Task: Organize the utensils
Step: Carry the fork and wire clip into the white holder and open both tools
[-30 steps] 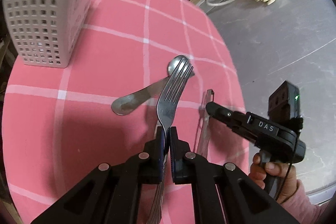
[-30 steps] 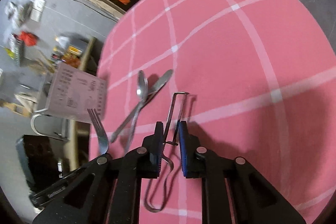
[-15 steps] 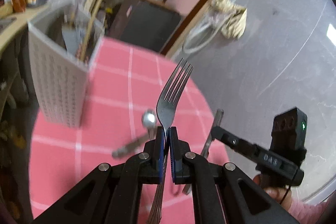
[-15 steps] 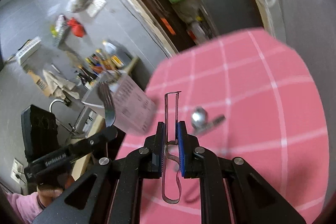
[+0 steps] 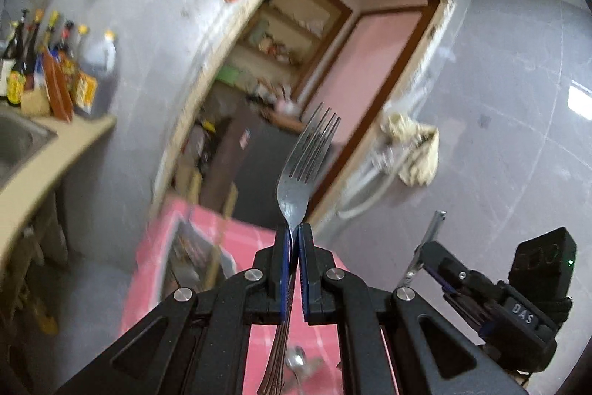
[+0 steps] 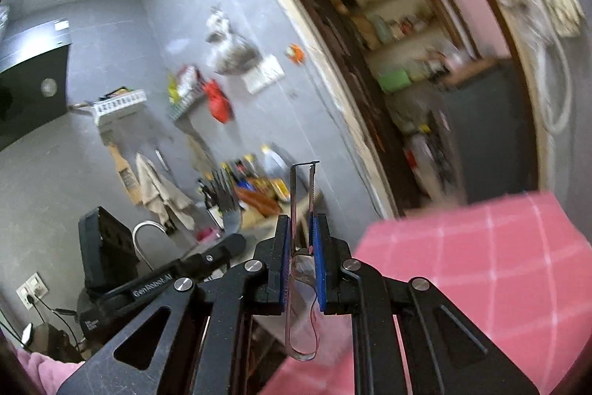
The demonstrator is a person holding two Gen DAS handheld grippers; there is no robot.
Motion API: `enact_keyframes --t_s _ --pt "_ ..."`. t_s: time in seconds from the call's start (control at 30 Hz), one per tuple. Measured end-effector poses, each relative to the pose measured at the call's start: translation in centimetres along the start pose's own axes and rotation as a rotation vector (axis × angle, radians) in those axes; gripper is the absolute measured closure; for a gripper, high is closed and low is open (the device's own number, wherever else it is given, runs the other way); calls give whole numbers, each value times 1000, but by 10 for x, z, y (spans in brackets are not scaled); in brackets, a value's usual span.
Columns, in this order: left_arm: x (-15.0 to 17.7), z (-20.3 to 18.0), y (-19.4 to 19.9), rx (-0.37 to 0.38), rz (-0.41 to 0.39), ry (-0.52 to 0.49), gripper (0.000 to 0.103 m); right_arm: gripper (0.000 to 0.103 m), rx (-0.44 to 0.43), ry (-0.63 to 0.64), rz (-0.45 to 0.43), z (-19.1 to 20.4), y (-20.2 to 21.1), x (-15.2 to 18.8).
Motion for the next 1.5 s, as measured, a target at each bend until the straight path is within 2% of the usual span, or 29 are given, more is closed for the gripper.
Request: enact_keyframes --t_s 0.17,0.37,0.5,0.7,0.8,0.93,1.07,1.3,1.37,1.43,1.5 --pt "-23 29 -11 -24 -78 49 98 92 -55 60 -31 27 -32 -14" --pt "-22 50 -28 -74 -104 49 98 92 -70 80 13 32 -66 1" --pt "-13 59 -43 -81 -75 50 98 92 -66 88 79 25 -91 21" --pt "2 71 -45 -98 -51 49 98 92 -61 73 153 11 -111 45" --pt "7 71 -43 -94 -35 29 98 92 -65 69 172 8 -110 54" --pt "18 61 -38 -82 29 -59 98 92 -69 67 197 6 -110 62" --pt "25 56 -32 -82 77 -104 97 92 -70 63 215 6 -108 68" --pt "31 57 -19 -75 120 -84 97 90 -56 71 249 8 -107 77" --pt "33 58 -16 -80 133 -67 97 85 -44 76 259 8 -106 79" --pt "35 58 -12 -79 145 -54 97 73 -34 76 260 8 -103 79" --pt "36 59 -8 -81 148 -48 95 71 -19 71 246 7 -97 78"
Point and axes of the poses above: each gripper's, at about its wrist camera, not at the fingertips, and y roughly against the way its jaws point, z to its left, x to its underside, the point moved 3 cm from there along -y, roughly the way its jaws point, and after that the axes turned 1 degree about x, right-handed, at the moved point
